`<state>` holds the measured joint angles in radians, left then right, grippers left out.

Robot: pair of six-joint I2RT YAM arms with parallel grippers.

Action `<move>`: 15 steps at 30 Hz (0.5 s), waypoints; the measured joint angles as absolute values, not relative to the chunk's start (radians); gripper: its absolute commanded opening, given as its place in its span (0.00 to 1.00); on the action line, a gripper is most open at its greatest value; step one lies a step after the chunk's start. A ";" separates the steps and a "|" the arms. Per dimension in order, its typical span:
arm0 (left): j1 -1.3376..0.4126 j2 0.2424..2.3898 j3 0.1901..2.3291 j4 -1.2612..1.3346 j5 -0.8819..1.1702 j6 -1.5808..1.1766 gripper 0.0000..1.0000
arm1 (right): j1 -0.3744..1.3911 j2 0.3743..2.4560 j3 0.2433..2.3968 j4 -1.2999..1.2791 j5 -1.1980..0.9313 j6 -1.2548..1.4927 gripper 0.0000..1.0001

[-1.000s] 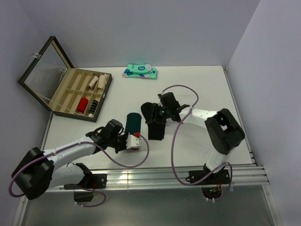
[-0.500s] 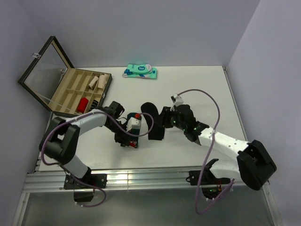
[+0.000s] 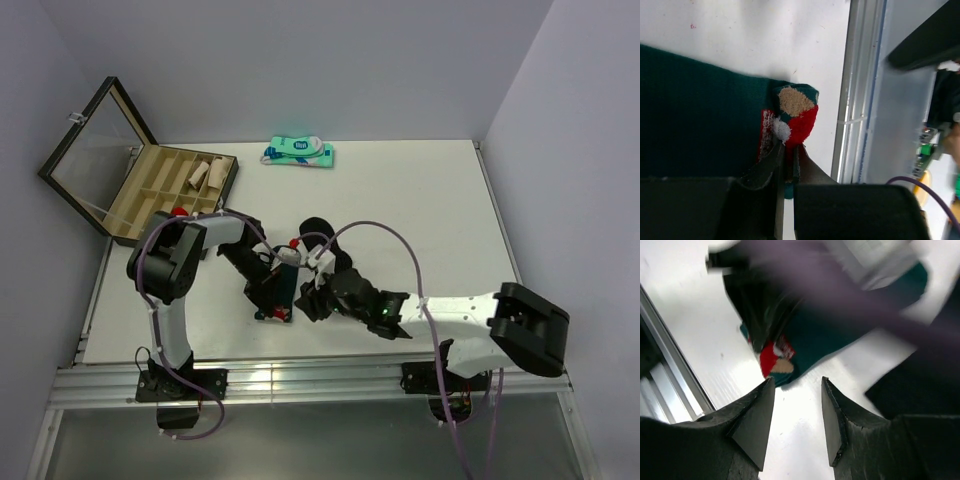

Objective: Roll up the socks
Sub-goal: Roll the sock at the center of the board.

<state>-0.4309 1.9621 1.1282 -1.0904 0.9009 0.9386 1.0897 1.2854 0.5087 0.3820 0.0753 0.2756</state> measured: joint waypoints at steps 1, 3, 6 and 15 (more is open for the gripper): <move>-0.427 1.982 1.142 -1.108 0.907 0.939 0.00 | 1.108 1.317 0.514 0.389 0.084 0.261 0.50; -0.422 2.004 1.156 -1.127 0.915 0.939 0.00 | 1.139 1.386 0.533 0.396 0.090 0.238 0.50; -0.419 2.022 1.170 -1.144 0.919 0.932 0.00 | 1.184 1.483 0.580 0.397 0.102 0.206 0.50; -0.419 2.042 1.174 -1.146 0.919 0.884 0.00 | 1.243 1.633 0.702 0.403 0.121 0.149 0.51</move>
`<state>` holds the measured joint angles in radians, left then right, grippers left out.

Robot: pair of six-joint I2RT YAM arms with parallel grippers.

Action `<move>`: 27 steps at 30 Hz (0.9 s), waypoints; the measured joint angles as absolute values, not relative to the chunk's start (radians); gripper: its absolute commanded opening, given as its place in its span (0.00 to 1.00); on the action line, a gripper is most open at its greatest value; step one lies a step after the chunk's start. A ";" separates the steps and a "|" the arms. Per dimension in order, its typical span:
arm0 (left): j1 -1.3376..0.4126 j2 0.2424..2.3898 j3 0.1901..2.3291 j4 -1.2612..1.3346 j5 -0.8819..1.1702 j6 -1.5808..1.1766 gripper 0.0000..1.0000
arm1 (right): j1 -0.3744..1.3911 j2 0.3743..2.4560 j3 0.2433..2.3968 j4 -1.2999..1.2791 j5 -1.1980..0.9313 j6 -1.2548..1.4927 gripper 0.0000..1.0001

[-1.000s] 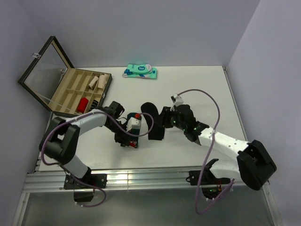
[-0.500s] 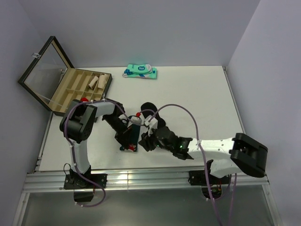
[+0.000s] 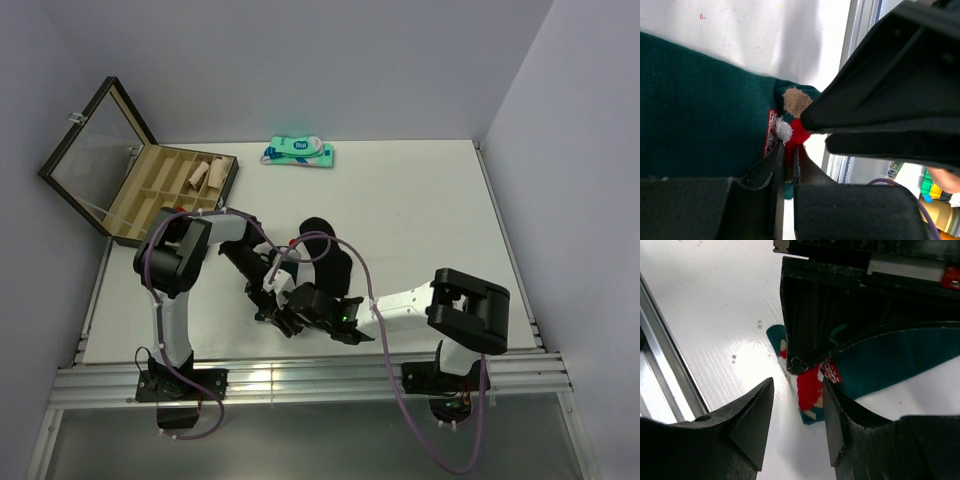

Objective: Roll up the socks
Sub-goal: Roll the sock at the center of the board.

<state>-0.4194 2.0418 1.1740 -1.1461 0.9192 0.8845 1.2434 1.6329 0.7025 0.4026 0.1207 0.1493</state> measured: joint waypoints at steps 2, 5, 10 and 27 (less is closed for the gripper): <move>-0.419 2.043 1.174 -1.146 0.919 0.876 0.00 | 1.247 1.655 0.715 0.402 0.121 0.142 0.51; -0.419 2.046 1.178 -1.147 0.919 0.870 0.00 | 1.250 1.684 0.727 0.397 0.124 0.133 0.50; -0.419 2.057 1.185 -1.153 0.919 0.863 0.01 | 1.253 1.697 0.728 0.397 0.141 0.128 0.45; -0.419 2.060 1.188 -1.156 0.918 0.859 0.07 | 1.259 1.742 0.734 0.419 0.203 0.129 0.45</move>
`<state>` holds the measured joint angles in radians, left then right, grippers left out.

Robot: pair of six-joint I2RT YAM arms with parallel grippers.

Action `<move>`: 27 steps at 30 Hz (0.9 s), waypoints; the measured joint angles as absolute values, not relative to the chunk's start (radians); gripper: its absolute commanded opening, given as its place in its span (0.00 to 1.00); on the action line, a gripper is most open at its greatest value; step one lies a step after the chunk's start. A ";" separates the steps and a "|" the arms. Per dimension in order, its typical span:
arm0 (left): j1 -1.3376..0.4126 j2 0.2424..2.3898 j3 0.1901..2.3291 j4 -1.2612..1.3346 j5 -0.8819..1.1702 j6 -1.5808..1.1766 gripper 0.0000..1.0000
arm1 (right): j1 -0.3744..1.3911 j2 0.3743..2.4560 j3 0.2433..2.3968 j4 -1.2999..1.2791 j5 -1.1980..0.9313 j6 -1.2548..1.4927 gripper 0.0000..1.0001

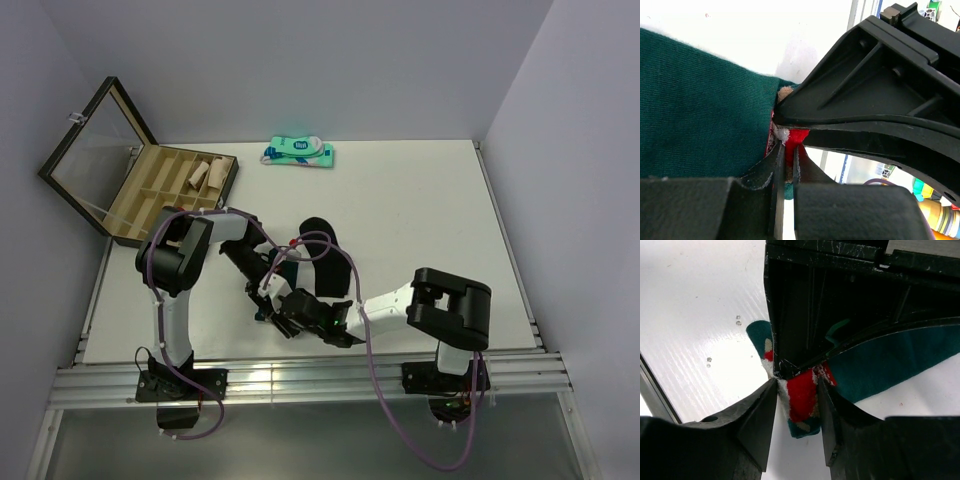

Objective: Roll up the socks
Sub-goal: Roll the sock at the center of the board.

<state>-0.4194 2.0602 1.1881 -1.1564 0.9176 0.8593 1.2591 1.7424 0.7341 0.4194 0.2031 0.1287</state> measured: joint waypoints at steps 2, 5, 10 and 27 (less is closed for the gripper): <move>-0.419 2.060 1.188 -1.156 0.918 0.859 0.08 | 1.261 1.746 0.734 0.421 0.209 0.129 0.39; -0.418 2.060 1.190 -1.153 0.915 0.860 0.11 | 1.265 1.762 0.742 0.429 0.206 0.132 0.17; -0.409 2.060 1.193 -1.163 0.911 0.875 0.19 | 1.267 1.766 0.747 0.430 0.215 0.146 0.03; -0.292 1.819 1.092 -0.854 0.951 0.588 0.34 | 1.160 1.697 0.661 0.463 0.025 0.239 0.02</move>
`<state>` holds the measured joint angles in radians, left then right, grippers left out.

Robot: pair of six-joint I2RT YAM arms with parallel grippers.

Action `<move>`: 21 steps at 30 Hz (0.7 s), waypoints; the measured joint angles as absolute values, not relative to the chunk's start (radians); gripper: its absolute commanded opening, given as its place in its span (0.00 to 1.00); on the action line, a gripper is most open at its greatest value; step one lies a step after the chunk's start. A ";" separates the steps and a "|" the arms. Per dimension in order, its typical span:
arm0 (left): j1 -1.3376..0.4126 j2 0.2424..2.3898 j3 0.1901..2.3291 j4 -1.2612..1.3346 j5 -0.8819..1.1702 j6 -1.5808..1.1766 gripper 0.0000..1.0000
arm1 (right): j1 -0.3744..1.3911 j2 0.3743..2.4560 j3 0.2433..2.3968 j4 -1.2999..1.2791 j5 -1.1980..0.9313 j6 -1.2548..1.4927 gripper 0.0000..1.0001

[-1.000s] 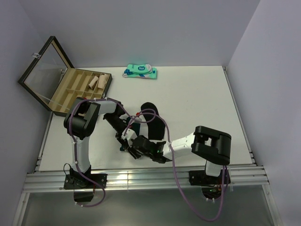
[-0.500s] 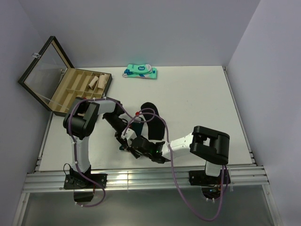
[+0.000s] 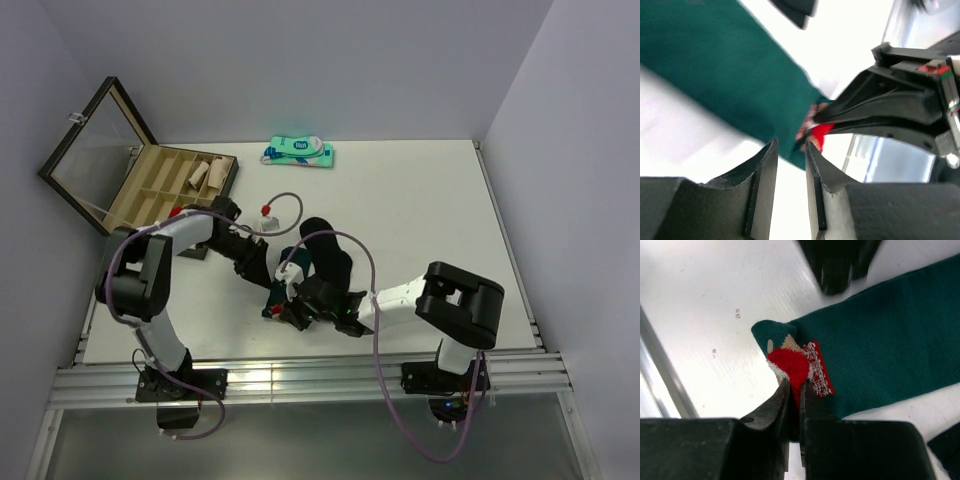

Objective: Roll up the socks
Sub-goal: Roll the sock at the center of the board.

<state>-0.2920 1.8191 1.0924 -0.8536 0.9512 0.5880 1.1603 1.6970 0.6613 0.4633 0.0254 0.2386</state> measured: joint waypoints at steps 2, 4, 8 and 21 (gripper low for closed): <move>-0.250 1.765 1.052 -0.764 0.932 0.498 0.35 | 1.130 1.686 0.649 0.464 -0.031 0.250 0.02; -0.205 1.724 1.028 -0.696 0.919 0.416 0.35 | 1.090 1.682 0.646 0.457 -0.101 0.268 0.03; -0.105 1.668 1.015 -0.568 0.878 0.303 0.37 | 0.991 1.702 0.676 0.411 -0.258 0.309 0.04; -0.228 1.176 0.702 -0.220 0.565 0.359 0.54 | 0.739 2.008 1.028 0.126 -0.849 0.414 0.08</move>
<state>-0.2283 1.1755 0.7021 -0.2203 0.5648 0.3592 0.7387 2.0075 1.0279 0.1257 -0.8494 0.4137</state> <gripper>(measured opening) 0.506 0.093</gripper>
